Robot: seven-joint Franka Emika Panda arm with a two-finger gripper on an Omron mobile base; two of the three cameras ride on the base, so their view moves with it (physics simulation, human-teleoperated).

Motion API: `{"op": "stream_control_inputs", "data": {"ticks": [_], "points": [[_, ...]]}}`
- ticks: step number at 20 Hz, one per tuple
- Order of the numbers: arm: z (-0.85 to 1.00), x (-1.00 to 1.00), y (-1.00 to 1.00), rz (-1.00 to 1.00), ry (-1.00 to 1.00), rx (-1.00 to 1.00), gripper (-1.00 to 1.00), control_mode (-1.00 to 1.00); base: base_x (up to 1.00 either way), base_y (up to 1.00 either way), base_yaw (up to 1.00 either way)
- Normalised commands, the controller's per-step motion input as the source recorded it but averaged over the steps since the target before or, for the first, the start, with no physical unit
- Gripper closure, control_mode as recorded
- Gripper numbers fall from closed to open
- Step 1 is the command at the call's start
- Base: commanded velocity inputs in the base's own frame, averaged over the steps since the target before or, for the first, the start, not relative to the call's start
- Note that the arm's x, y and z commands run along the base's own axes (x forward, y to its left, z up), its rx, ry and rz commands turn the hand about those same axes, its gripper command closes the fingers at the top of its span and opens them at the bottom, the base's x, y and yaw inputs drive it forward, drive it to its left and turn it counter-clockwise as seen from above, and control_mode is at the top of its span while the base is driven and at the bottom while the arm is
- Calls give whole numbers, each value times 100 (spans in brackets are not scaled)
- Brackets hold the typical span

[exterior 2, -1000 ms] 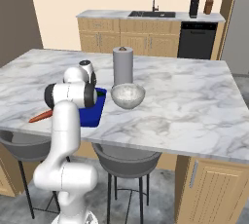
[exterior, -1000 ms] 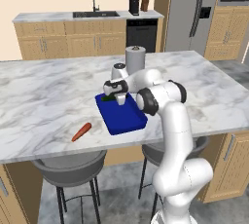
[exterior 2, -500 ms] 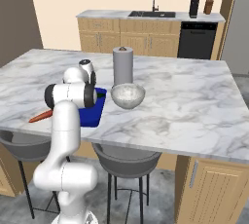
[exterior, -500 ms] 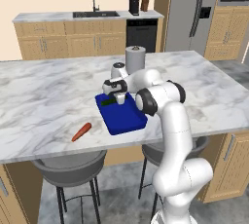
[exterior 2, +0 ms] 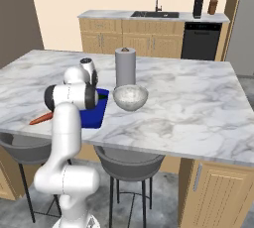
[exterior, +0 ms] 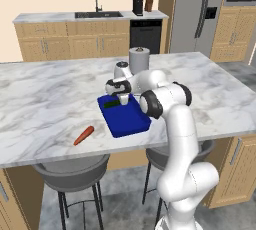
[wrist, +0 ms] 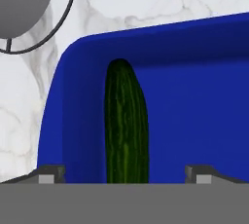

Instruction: Place the two vegetables and bowl onto the tray for setting up a vegetable dip station.

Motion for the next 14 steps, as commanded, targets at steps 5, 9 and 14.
{"op": "stream_control_inputs", "data": {"ticks": [5,9,14], "points": [[58,-36,-1,0,-5,0,-100,-100,0,0,0],[50,-84,0,0,-3,0,-100,-100,0,0,0],[26,-100,23,1,0,0,-100,-100,0,0,0]]}}
